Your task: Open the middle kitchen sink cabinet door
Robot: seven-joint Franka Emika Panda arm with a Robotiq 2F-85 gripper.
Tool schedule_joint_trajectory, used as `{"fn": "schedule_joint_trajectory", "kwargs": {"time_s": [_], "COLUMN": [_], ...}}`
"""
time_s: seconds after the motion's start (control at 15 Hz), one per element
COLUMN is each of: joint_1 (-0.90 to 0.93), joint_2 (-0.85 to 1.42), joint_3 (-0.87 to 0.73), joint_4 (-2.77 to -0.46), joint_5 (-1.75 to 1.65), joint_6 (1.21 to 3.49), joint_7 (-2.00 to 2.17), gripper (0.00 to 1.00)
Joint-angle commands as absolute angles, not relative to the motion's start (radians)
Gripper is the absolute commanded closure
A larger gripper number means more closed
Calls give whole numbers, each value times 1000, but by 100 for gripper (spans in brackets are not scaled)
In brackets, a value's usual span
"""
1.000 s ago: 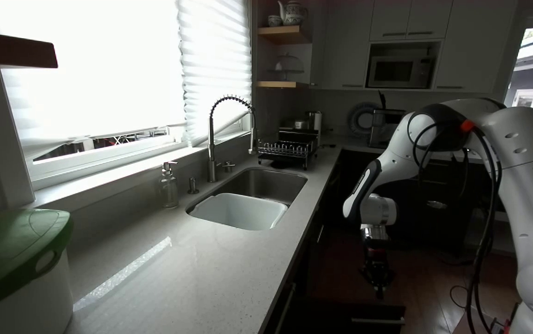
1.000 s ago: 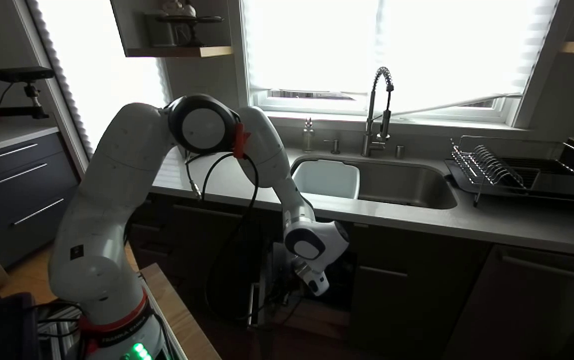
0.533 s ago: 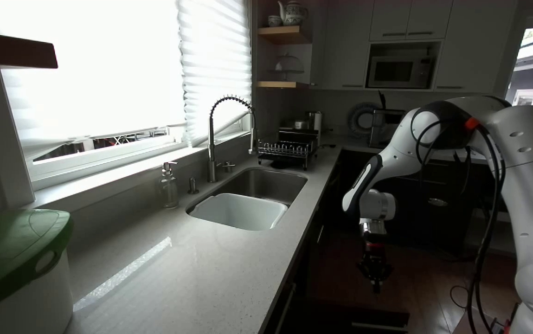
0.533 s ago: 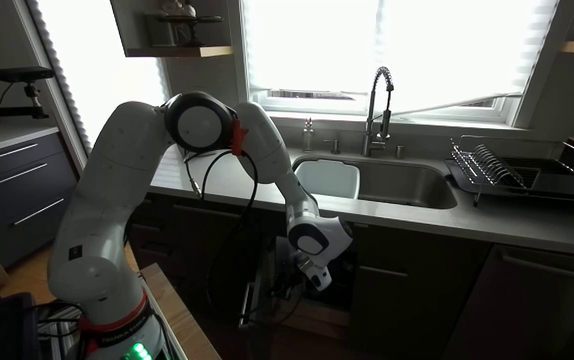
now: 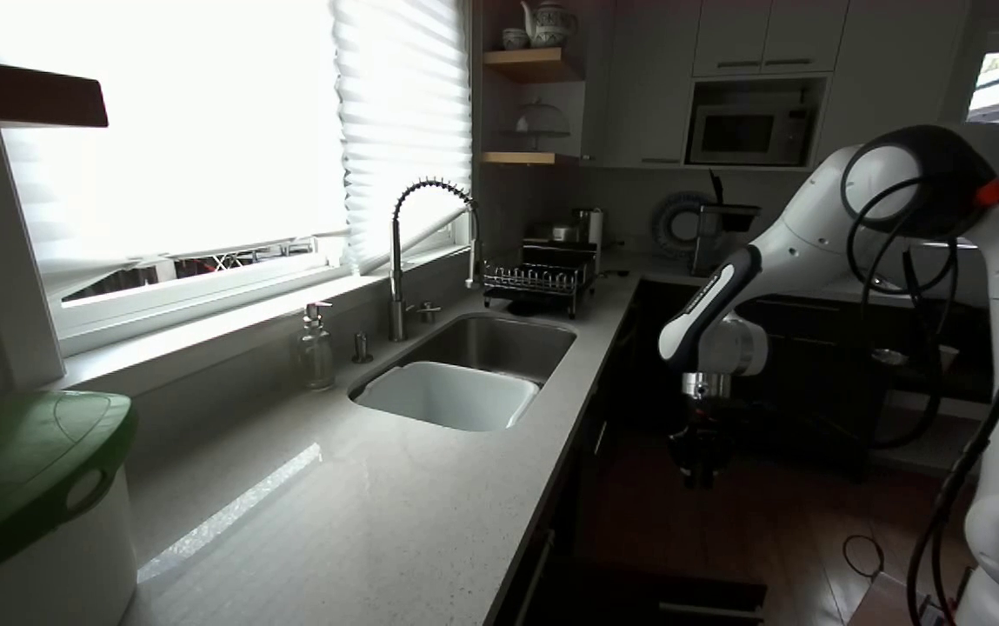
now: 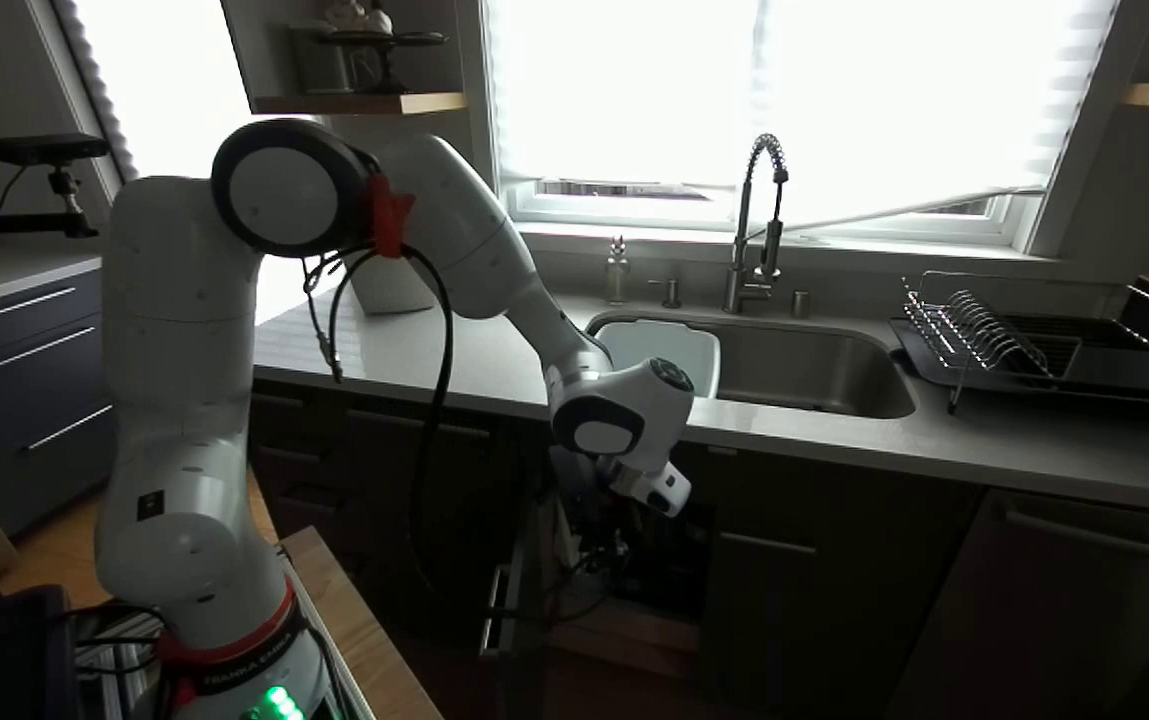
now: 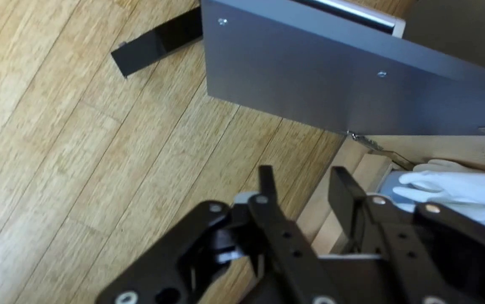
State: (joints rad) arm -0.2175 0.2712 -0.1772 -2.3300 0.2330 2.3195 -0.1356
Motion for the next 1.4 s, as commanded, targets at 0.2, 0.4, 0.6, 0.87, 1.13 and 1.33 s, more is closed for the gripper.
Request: {"fn": "schedule_joint_trajectory", "kwargs": {"time_s": [0.2, 0.4, 0.6, 0.87, 1.13, 1.33], "joint_1": [-216, -214, -193, -149, -123, -118], "joint_2": [-54, -177, -292, -313, -398, -399], "joint_3": [-189, -194, -224, -277, -319, -318], "joint_4": [-2546, -2594, -2630, -2601, -2633, -2638], "joint_5": [59, 30, 75, 123, 161, 161], "joint_6": [2509, 2569, 2615, 2565, 2528, 2528], "joint_7": [-229, -303, -450, -550, -643, -643], "gripper": [6, 0, 0, 1, 0, 0]}}
